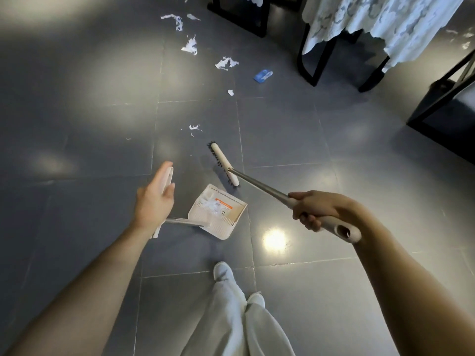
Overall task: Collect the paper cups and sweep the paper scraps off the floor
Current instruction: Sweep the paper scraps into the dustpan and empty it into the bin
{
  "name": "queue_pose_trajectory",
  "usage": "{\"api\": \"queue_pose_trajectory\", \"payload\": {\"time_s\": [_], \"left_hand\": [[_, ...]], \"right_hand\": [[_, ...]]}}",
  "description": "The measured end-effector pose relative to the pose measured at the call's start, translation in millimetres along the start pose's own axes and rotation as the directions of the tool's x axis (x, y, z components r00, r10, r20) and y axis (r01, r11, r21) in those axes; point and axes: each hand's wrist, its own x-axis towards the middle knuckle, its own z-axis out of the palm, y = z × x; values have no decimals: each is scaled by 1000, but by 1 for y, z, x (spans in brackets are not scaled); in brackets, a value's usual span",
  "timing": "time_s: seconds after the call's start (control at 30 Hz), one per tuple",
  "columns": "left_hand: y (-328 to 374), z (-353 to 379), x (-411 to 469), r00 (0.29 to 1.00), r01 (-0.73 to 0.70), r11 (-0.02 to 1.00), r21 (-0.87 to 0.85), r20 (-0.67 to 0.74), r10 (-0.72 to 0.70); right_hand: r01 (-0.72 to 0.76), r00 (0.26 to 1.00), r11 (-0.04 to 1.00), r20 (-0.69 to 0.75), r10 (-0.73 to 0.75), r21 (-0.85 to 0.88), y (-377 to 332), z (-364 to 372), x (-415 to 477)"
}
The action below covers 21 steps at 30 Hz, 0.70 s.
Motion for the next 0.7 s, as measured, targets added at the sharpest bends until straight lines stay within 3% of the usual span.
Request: {"api": "queue_pose_trajectory", "payload": {"time_s": [0.13,0.27,0.4,0.6,0.7], "left_hand": [[-30,-29,-32,999,38,999,18,-4,-38],[-69,-54,-49,994,101,995,4,38,-101],[-102,-58,-42,992,108,994,16,62,-109],[-126,-65,-11,992,87,996,-14,90,-85],[-132,-70,2,994,68,996,-61,84,-63]], "right_hand": [[29,998,999,-55,-31,-22,1,23,5],[29,989,988,-142,-50,-150,8,62,32],[-28,983,981,-185,-8,-192,19,107,69],[-125,992,981,-48,119,-147,11,188,92],[-160,986,987,52,161,-19,-11,213,88]]}}
